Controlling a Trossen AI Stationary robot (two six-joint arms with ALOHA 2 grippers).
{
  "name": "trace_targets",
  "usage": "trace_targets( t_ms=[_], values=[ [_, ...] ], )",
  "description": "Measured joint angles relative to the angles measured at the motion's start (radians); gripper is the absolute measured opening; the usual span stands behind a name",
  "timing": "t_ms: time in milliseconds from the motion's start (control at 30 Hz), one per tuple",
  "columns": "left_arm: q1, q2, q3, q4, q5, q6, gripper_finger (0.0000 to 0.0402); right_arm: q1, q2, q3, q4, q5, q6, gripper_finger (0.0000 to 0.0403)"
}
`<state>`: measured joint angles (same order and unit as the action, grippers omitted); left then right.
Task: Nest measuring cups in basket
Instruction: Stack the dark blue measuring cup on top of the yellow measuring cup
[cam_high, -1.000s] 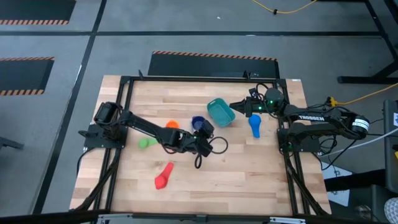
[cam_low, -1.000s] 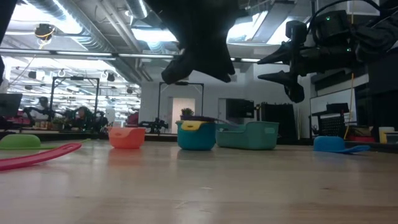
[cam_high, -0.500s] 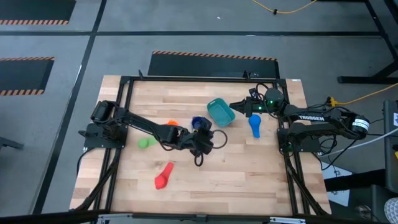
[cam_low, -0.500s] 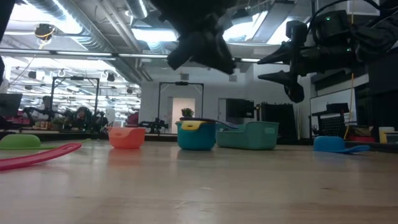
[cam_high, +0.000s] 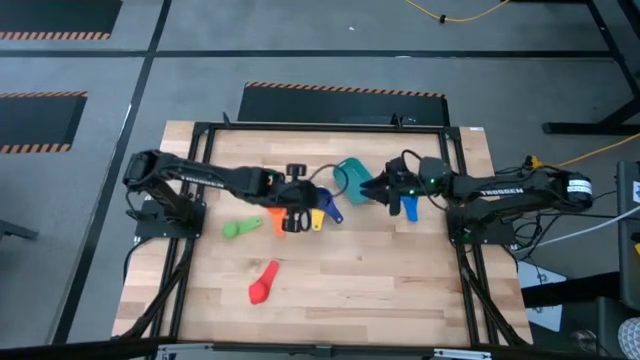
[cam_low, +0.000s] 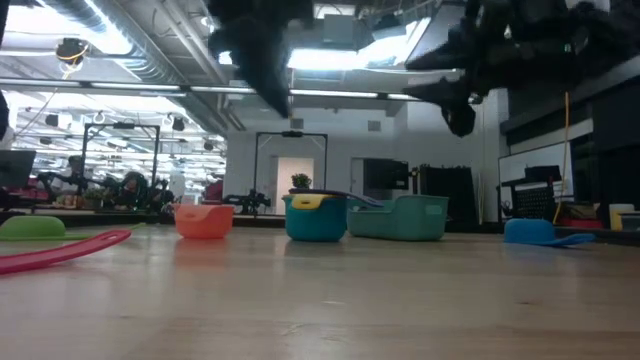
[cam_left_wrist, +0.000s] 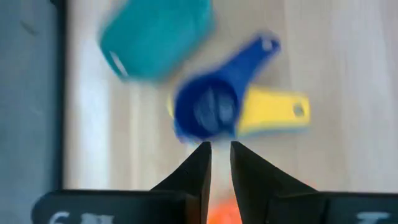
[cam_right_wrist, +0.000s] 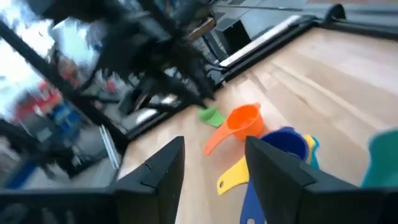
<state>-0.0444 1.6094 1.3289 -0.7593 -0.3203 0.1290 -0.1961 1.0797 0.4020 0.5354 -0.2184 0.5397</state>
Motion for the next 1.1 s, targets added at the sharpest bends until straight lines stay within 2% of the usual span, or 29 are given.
trace_targets(
  t_ms=[67,167,267,367,667,1100],
  values=[
    [0.026,-0.003,0.000,-0.088,0.068,-0.051,0.0049,0.060,0.018,0.059,-0.082,0.080,-0.070,0.0174],
    [0.057,0.006,-0.010,-0.122,0.161,-0.088,0.0044,0.133,0.055,0.153,-0.257,0.236,-0.151,0.0174],
    [0.071,0.009,-0.063,-0.078,0.216,-0.100,0.0038,0.178,0.110,0.237,-0.420,0.393,-0.203,0.0174],
    [0.075,0.009,-0.136,0.023,0.243,-0.106,0.0033,0.202,0.175,0.297,-0.525,0.485,-0.213,0.0174],
    [0.062,0.009,-0.305,0.318,0.290,-0.153,0.0017,0.215,0.351,0.340,-0.535,0.498,-0.234,0.0174],
    [0.061,0.009,-0.417,0.498,0.290,-0.181,0.0002,0.215,0.524,0.341,-0.484,0.513,-0.234,0.0174]
  ],
)
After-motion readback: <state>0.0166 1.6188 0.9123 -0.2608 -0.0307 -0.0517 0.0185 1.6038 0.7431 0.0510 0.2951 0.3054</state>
